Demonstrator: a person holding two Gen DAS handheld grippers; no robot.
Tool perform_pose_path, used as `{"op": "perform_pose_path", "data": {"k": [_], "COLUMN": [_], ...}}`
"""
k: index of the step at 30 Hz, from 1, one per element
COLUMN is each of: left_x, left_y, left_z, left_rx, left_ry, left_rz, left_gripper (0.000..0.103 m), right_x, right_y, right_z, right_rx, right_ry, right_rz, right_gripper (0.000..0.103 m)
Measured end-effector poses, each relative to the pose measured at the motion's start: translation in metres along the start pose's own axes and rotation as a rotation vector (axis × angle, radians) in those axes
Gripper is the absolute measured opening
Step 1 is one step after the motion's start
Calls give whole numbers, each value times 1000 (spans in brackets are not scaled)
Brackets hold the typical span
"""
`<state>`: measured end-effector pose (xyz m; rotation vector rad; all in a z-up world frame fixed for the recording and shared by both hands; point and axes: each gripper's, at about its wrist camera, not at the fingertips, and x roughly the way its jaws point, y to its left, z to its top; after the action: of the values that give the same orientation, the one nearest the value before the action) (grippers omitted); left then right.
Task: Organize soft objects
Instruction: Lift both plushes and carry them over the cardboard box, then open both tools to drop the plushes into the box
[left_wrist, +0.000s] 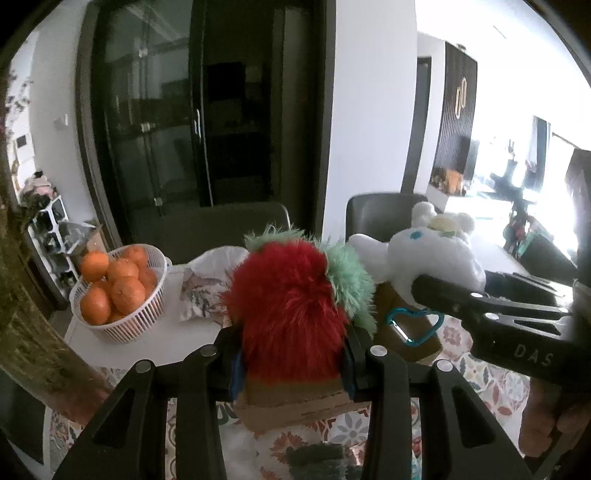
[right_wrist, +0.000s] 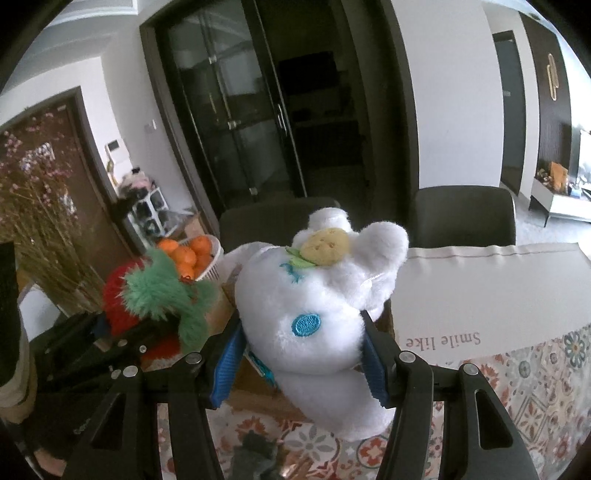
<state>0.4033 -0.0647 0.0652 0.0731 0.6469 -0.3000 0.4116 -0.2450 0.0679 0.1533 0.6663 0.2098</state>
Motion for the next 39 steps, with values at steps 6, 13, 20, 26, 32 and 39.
{"op": "perform_pose_path", "data": {"k": [6,13,20,26,32,39], "left_x": [23,60,93,107,100,75], "left_y": [0,4,3,2,6,3], "left_z": [5,8,6,1,1,1], "left_rx": [41,28,15,13,12,24], "left_ry": [72,202,311,358,339,312], "left_rz": [10,-32,-79,-76,-50,-5], "left_gripper": [40,40,41,65,65,65], "right_x": [31,73,108,133,137,117], "right_y": [-7,-24,-37,-43,-44,-38], "right_z": [5,5,4,-1,-3,2], "right_rx": [0,59,101,129,134,105], "right_ry": [105,236,353,441,450,404], "right_rz": [22,54,83,81,87,44], "right_gripper": [58,59,60,65,72,72]}}
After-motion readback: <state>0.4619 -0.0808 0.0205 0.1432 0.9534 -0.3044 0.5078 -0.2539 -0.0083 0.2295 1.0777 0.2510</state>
